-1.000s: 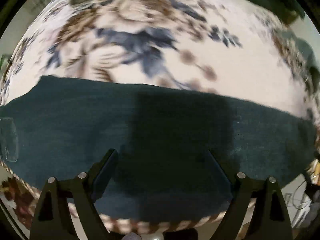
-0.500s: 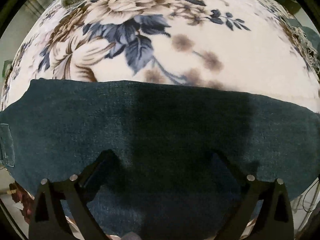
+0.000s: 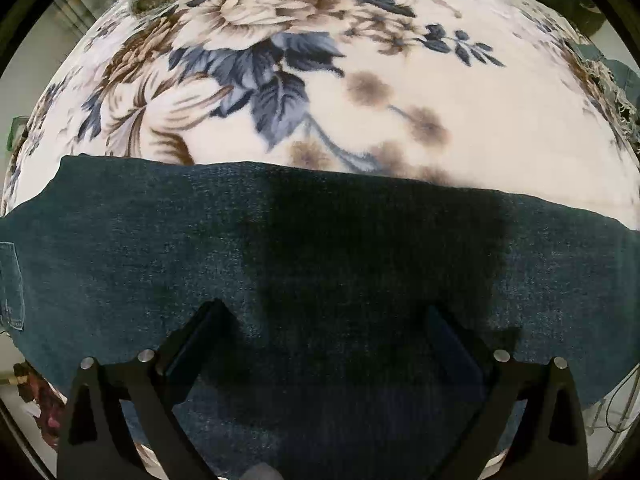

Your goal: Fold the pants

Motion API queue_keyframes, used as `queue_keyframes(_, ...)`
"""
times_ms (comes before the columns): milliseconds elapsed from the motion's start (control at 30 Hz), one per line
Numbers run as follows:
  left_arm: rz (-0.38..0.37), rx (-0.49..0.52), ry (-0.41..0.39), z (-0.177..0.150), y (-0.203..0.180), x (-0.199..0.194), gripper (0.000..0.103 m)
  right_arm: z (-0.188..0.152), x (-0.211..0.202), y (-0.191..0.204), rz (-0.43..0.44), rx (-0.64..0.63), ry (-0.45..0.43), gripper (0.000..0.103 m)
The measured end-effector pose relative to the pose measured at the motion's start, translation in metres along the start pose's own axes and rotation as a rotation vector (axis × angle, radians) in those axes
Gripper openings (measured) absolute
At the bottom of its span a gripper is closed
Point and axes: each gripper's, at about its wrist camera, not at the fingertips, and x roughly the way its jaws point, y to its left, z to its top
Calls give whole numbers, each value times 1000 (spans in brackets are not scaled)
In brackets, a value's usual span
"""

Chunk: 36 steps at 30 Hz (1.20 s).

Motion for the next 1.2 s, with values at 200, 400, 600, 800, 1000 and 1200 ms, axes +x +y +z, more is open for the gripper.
queue_keyframes(200,-16,-14,7,1,5,-7,103,-5,-4,31,-46,-60,-29,8)
queue_keyframes(400,-74,-119,-19,-1,39,-37,103,-35,-32,97,-25,-148,-62,7)
queue_keyframes(600,-111,-218,-70,-16,106,-78,103,-96,-30,183,-15,-312,-31,7)
queue_keyframes(800,-103,-332,-88,-49,196,-96,103,-189,11,251,-75,-480,42,7)
queue_keyframes(1000,-66,-443,-52,-83,289,-79,103,-287,90,281,-229,-636,117,7)
queue_keyframes(1200,-34,-556,-42,-112,370,-61,103,-390,172,291,-404,-860,223,7)
